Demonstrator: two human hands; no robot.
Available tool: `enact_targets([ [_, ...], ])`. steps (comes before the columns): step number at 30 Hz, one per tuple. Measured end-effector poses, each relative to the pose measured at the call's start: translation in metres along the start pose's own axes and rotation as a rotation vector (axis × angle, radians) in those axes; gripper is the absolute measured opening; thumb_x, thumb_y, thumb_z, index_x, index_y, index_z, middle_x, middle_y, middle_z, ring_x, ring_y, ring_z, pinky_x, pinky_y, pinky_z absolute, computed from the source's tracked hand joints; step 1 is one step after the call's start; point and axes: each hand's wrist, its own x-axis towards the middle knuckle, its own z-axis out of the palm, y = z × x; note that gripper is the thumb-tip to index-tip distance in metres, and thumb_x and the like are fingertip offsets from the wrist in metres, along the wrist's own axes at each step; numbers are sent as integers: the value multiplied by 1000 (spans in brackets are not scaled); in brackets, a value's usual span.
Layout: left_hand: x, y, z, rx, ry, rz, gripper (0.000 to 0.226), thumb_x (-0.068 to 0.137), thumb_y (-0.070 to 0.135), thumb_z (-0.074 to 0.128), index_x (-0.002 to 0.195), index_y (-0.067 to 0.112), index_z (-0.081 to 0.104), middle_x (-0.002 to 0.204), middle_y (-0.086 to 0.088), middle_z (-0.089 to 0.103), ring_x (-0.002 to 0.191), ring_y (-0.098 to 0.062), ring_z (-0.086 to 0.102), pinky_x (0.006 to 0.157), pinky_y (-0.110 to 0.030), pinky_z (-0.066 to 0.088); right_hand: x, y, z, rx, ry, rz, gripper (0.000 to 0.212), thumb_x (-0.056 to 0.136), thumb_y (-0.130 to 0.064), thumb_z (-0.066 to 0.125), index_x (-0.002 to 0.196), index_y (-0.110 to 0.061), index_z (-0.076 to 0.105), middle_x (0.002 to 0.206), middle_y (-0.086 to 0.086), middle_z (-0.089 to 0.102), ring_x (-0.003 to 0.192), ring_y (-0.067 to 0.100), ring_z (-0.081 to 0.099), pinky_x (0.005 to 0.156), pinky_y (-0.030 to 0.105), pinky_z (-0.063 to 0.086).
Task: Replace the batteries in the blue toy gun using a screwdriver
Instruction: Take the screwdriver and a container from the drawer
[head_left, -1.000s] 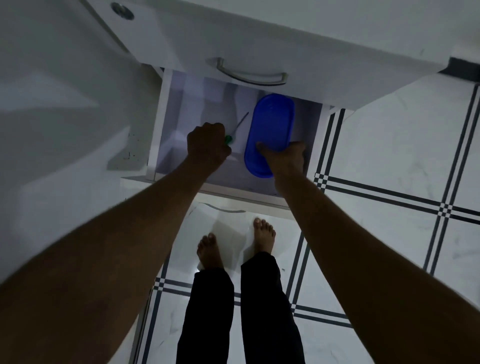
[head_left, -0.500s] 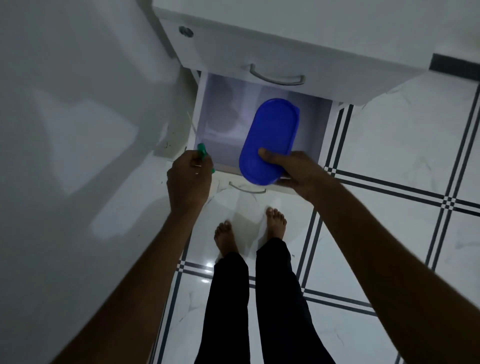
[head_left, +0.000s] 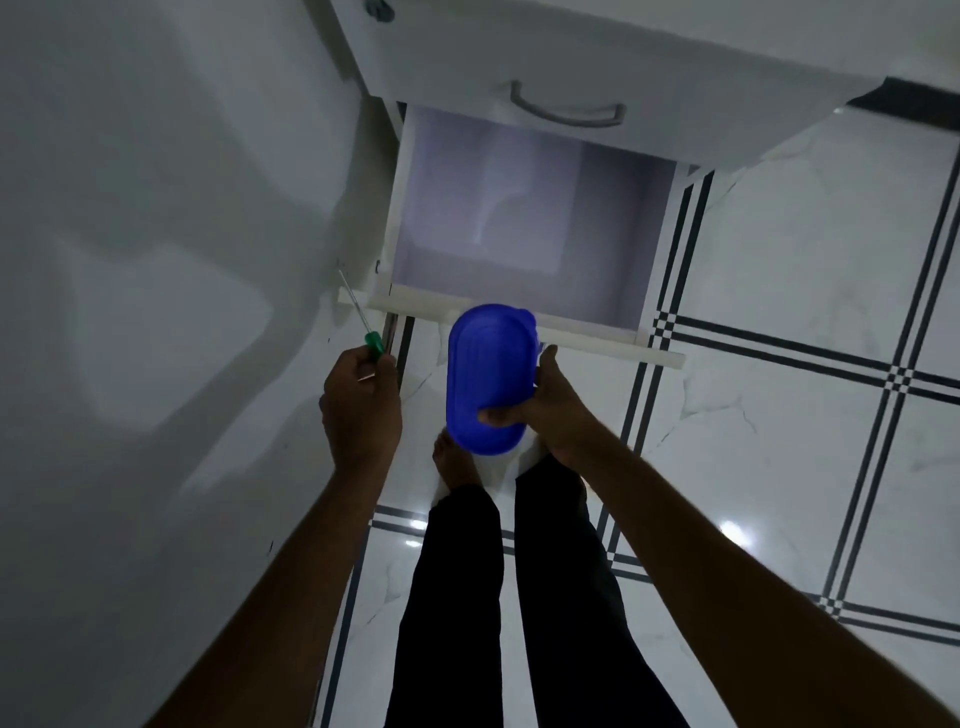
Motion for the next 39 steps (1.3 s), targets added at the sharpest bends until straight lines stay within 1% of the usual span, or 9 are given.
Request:
enact_targets([
  [6,-4,3,9,5,-39,11,23,93,28,59,111,15,65,102,-2,71,94,-21,68,86,-47,57,-3,-33,-14,-25,1,-12,152,38,-25,100,154,-13,4,127,0,61,119,25,59,92,54,55],
  [11,2,12,13,4,-58,42,26,95,27,59,113,9,65,103,-4,71,94,-20,68,84,-46,58,3,-60,-34,-185,-80,-11,153,59,-7,92,150,-24,-30,136,6,55,120,27,57,101,55,48],
  [15,10,19,21,30,-66,66,24,95,27,59,108,10,66,97,0,70,92,-18,67,83,-47,58,15,-70,-51,-257,-101,-51,150,65,7,85,145,-31,-37,120,-2,56,109,19,59,100,49,49],
  [20,17,25,31,34,-77,79,21,94,28,58,107,13,66,97,0,70,90,-18,68,83,-47,58,31,-89,-69,-298,-101,-112,149,67,8,84,144,-31,-38,116,-2,59,100,12,62,97,43,48],
  [24,25,31,38,27,-86,86,26,93,29,59,109,11,66,101,-3,72,92,-20,69,83,-47,58,44,-106,-82,-337,-92,-134,151,65,2,87,145,-33,-37,114,7,61,105,22,65,100,45,48],
  [29,32,36,42,55,-86,103,28,94,30,59,111,9,66,104,-5,72,94,-22,70,84,-47,58,52,-122,-95,-388,-83,-182,153,64,3,87,144,-36,-37,125,16,55,105,28,64,96,51,52],
  [33,34,39,45,66,-92,104,28,94,29,59,110,8,66,104,-6,72,93,-22,70,85,-47,58,57,-135,-103,-454,-69,-222,154,63,3,88,144,-33,-38,143,21,42,100,20,63,94,44,54],
  [36,35,43,47,91,-93,106,27,95,28,58,111,8,66,105,-6,73,93,-21,70,86,-46,58,61,-138,-106,-474,-64,-220,153,63,0,88,144,-30,-39,134,18,49,106,23,62,99,48,51],
  [39,35,43,50,92,-97,116,27,95,28,58,113,9,66,108,-6,72,95,-21,69,87,-46,57,64,-137,-104,-477,-56,-221,154,63,0,88,144,-29,-39,144,22,41,112,24,60,96,44,51],
])
